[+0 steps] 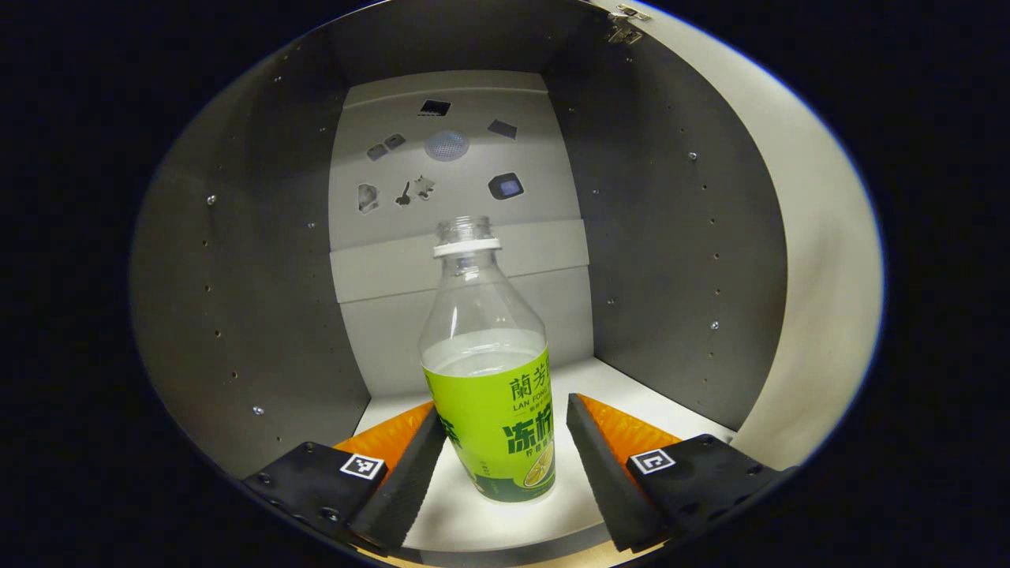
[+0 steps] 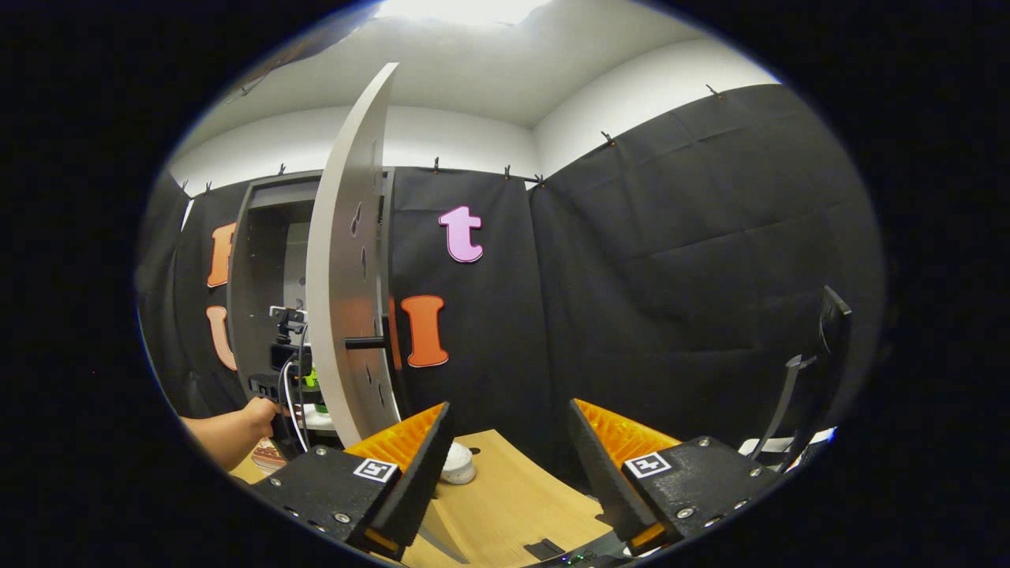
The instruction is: Open the cabinet door with the right hand, grasp the bottle in the cabinet with the left hand and place it on the coaster, then close the cabinet door with the right hand.
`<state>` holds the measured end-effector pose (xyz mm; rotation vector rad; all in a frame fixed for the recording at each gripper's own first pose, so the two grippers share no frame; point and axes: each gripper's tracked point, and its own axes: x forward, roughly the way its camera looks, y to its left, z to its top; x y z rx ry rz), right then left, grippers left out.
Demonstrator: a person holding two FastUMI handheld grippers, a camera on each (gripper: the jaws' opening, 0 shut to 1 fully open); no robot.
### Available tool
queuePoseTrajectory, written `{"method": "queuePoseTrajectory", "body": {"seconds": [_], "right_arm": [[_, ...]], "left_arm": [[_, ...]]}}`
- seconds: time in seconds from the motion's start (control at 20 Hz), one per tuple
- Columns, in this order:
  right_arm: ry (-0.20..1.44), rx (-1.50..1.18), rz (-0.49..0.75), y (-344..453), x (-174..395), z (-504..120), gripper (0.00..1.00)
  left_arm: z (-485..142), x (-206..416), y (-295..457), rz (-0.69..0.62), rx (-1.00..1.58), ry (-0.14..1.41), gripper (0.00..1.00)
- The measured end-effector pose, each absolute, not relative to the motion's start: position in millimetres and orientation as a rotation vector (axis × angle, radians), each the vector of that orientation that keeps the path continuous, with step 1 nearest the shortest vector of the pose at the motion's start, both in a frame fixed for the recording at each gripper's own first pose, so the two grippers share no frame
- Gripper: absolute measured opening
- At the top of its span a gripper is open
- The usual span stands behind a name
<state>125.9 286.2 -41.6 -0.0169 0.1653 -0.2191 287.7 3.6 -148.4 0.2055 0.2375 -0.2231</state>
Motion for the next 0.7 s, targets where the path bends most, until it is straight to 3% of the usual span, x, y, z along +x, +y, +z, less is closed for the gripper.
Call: {"method": "queuePoseTrajectory", "body": {"seconds": [0.05,0.15,0.2,0.25,0.3,0.7], "right_arm": [[0.169,-0.017,-0.219,287,127,-43,0.92],[0.186,-0.031,-0.223,285,126,-47,0.93],[0.204,-0.037,-0.227,283,126,-51,0.87],[0.225,-0.035,-0.222,284,123,-54,0.93],[0.236,-0.037,-0.219,286,121,-57,0.93],[0.244,-0.064,-0.204,280,121,-60,0.93]], "left_arm": [[-146,288,3,-0.224,0.205,0.23,0.99],[-145,292,3,-0.229,0.193,0.234,0.92],[-144,292,3,-0.235,0.181,0.237,0.91],[-142,292,3,-0.241,0.169,0.234,0.9],[-143,293,3,-0.244,0.166,0.239,0.84],[-120,266,-2,-0.258,0.15,0.216,0.81]]}}
